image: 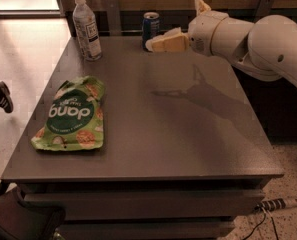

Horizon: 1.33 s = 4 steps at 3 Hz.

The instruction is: Pick blue plastic bottle

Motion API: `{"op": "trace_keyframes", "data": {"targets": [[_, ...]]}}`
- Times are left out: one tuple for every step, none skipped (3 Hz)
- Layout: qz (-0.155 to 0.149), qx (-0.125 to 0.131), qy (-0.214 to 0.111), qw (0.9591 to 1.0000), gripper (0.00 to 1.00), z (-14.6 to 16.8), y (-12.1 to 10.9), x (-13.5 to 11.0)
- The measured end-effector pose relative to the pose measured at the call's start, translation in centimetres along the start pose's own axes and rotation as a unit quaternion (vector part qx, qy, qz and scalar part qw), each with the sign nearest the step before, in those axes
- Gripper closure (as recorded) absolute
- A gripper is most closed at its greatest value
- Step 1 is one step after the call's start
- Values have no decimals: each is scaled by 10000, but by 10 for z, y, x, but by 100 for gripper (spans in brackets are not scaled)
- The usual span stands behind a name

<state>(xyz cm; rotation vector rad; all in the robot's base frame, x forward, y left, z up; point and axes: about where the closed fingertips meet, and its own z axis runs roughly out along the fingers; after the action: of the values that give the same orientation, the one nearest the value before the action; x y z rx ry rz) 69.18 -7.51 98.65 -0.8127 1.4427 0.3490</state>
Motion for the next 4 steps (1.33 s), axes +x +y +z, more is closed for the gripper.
{"op": "trace_keyframes", "data": {"targets": [[73, -303, -272, 9991, 0, 55, 9, 2], [68, -568, -280, 9980, 0, 102, 26, -1], [53, -798, 89, 9968, 0, 149, 48, 5], [91, -939, 580, 9939, 0, 175, 72, 15]]}}
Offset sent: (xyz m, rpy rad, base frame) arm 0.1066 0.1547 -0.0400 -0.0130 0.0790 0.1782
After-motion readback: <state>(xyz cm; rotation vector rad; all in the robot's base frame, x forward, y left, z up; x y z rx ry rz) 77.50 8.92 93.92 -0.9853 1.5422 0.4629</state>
